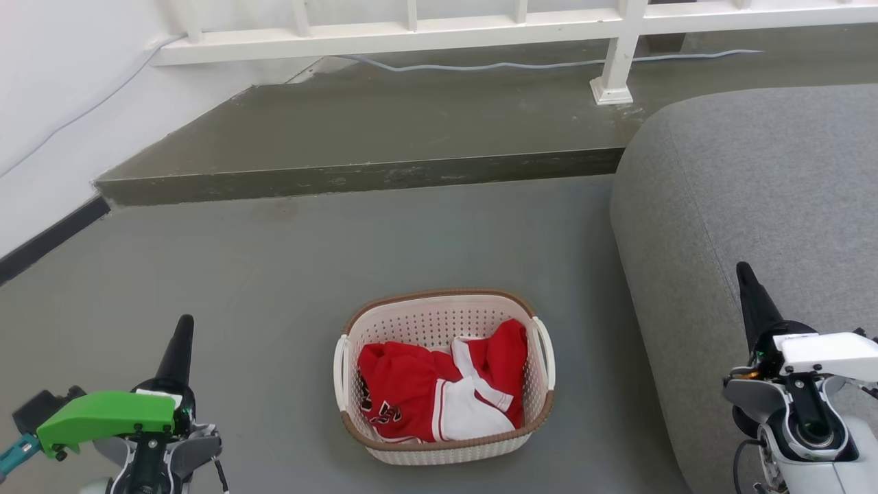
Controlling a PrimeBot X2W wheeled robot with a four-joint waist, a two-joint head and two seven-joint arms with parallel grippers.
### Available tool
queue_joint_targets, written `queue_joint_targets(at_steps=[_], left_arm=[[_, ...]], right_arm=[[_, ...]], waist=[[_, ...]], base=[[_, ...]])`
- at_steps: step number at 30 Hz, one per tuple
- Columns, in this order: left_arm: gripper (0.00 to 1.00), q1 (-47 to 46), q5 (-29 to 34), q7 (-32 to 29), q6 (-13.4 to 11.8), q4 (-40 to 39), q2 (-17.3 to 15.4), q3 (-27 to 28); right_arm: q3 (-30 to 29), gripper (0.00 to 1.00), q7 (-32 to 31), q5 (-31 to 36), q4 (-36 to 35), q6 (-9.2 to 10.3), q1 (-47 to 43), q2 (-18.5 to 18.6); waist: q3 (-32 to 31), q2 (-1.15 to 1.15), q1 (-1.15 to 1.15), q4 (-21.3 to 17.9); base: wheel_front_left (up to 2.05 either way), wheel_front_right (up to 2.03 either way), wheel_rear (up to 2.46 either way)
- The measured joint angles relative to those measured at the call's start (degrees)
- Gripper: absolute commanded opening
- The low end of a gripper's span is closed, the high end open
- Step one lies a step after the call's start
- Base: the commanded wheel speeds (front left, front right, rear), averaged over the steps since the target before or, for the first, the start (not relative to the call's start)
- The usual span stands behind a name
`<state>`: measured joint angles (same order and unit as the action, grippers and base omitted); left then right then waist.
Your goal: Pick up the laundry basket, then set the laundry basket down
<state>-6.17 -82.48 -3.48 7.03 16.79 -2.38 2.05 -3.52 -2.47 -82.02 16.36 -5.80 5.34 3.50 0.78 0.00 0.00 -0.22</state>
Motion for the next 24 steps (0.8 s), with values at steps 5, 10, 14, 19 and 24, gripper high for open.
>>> queue_joint_targets(at_steps=[5,10,14,19,24], left_arm=[[0.00,0.3,-3.0,-0.6,0.0,-0.3,0.1,0.8],[0.00,0.4,-6.4,-1.7,0.0,-0.5,0.2,1.7],[0.00,0.4,-8.4,-2.6,0.0,-0.6,0.2,2.2],[0.00,0.4,-9.4,-2.8,0.0,-0.7,0.3,2.4],[0.00,0.4,-9.4,-2.8,0.0,-0.7,0.3,2.5]], right_arm=[[-0.9,0.00,-0.8,-3.4,0.0,-0.25,0.0,-0.1],[-1.9,0.00,-1.7,-7.2,0.0,-0.74,0.0,-0.1],[-2.6,0.00,-2.4,-10.0,0.0,-0.76,0.0,-0.2],[-2.9,0.00,-2.7,-10.4,0.0,-0.76,0.0,-0.3],[-2.9,0.00,-2.7,-10.4,0.0,-0.76,0.0,-0.3]], waist=[[-0.2,0.00,0.00,0.1],[-0.4,0.00,0.00,0.2],[-0.6,0.00,0.00,0.2],[-0.6,0.00,0.00,0.2],[-0.6,0.00,0.00,0.2]], base=[[0.00,0.00,0.00],[0.00,0.00,0.00],[0.00,0.00,0.00],[0.00,0.00,0.00],[0.00,0.00,0.00]])
